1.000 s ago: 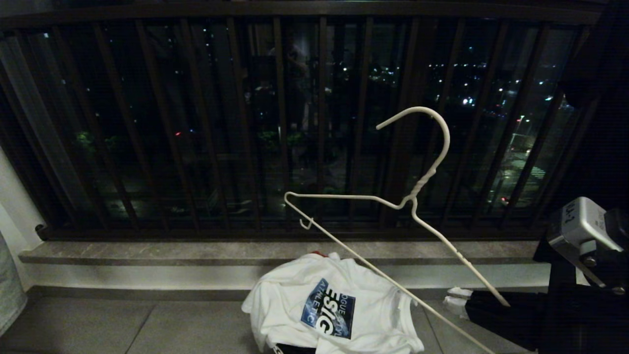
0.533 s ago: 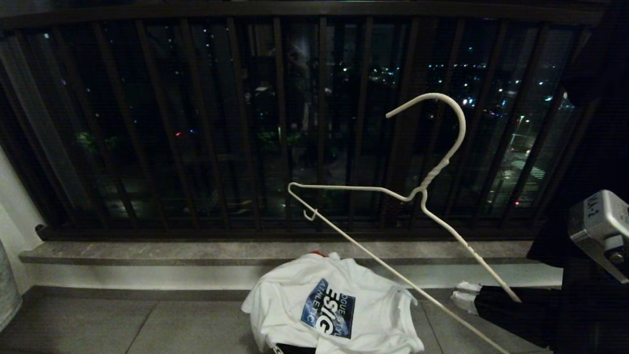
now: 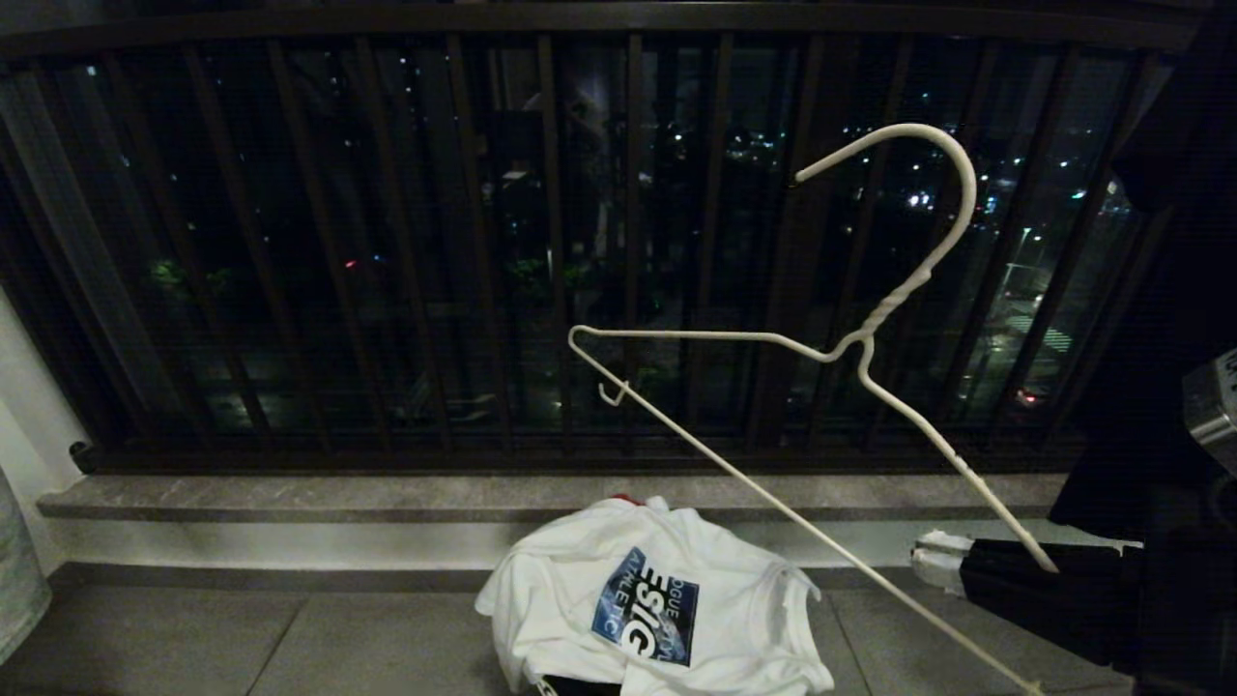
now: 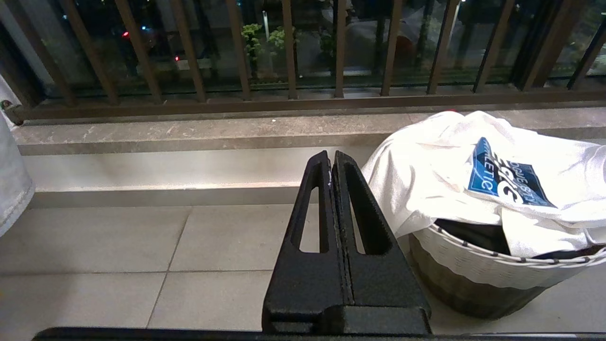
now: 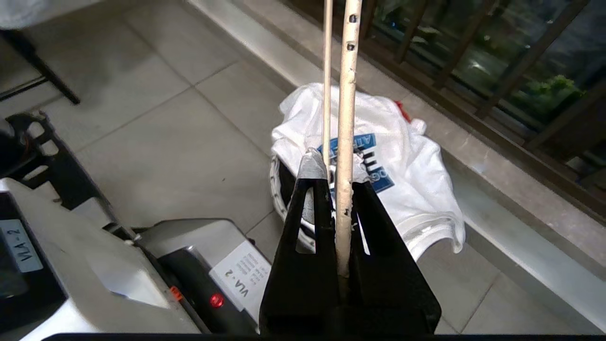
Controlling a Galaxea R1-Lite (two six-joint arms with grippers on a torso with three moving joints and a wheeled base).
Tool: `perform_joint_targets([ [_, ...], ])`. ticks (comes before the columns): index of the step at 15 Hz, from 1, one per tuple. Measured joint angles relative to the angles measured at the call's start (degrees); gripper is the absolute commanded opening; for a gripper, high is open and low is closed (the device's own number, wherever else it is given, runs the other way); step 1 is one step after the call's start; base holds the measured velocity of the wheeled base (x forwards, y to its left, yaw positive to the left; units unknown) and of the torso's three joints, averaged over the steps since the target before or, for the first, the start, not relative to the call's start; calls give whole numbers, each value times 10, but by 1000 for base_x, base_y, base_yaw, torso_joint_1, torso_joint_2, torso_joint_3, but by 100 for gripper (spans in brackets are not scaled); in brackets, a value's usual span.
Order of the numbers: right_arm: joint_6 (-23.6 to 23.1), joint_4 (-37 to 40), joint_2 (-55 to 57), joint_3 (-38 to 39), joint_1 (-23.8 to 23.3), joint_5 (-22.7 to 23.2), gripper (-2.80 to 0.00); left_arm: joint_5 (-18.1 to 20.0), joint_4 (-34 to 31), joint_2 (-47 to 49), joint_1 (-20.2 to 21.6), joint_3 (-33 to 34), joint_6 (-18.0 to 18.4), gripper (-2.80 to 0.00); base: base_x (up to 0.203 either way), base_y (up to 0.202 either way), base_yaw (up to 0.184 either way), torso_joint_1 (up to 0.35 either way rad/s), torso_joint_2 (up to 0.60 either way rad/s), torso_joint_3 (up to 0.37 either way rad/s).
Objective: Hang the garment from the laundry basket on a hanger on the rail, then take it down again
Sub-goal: Pick up clothes from the basket
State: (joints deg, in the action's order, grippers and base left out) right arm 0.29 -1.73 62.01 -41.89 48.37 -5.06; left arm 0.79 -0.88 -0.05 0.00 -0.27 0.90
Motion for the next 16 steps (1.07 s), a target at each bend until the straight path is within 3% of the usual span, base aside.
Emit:
perform_joint_targets([
  [6, -1, 0, -8, 0, -14, 0, -280, -6, 0, 0, 0, 0, -5, -280, 0, 0, 0, 0, 0, -15],
  [16, -7, 0, -16, -1, -15, 0, -280, -11, 0, 0, 0, 0, -11, -280, 0, 0, 0, 4, 3, -191],
])
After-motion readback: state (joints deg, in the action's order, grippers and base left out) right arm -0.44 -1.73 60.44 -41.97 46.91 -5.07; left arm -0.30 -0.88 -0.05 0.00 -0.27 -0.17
